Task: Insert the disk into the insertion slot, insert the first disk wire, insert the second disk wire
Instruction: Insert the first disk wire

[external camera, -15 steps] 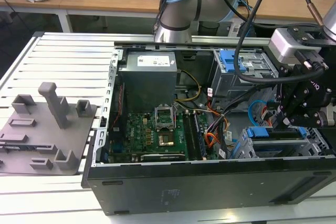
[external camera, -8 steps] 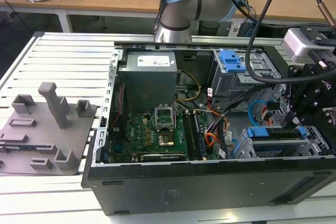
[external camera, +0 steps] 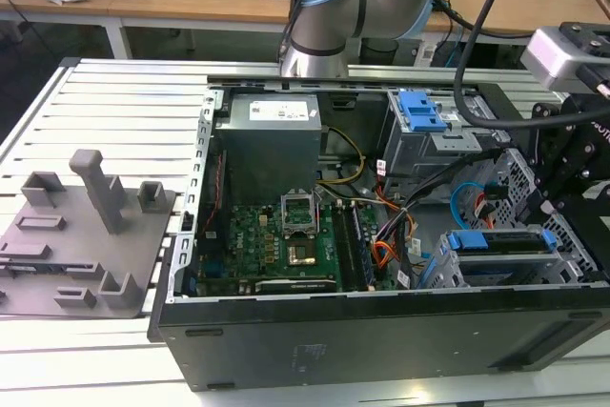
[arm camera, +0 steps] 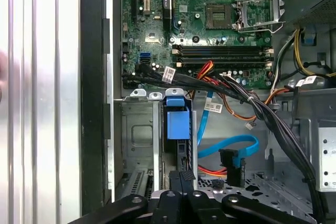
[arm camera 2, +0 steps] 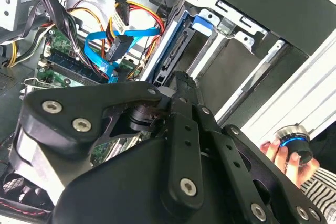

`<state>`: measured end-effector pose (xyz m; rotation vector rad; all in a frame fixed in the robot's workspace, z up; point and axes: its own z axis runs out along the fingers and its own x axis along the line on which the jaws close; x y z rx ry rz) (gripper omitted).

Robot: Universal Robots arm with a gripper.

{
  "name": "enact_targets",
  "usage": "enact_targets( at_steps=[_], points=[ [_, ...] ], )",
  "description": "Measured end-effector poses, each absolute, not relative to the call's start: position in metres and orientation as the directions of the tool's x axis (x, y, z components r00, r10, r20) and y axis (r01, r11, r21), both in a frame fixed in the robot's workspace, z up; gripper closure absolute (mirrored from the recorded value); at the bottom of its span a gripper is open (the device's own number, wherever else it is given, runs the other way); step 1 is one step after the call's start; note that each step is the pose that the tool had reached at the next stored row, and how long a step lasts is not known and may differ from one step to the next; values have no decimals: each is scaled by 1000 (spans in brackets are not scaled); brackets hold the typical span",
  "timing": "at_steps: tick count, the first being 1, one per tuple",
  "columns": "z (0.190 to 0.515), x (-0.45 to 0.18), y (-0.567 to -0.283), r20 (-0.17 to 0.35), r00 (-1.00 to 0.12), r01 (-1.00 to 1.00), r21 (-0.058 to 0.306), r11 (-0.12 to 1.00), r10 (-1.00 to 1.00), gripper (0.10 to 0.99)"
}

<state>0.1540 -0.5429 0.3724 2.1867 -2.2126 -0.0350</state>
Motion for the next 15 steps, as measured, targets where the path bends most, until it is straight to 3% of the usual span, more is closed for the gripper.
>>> enact_targets(
  at_steps=[6, 7, 8, 11, 15],
  points=[
    [373, 154, -543, 6, -12, -999, 37, 12, -1000, 973],
    [373, 154, -543, 6, -12, -999, 37, 12, -1000, 918],
    [373, 154, -543, 6, -12, -999, 37, 12, -1000, 918],
    [373, 154, -543, 6, -12, -999, 37, 12, -1000, 725],
    [373, 154, -537, 7, -12, -999, 37, 12, -1000, 725]
  ],
)
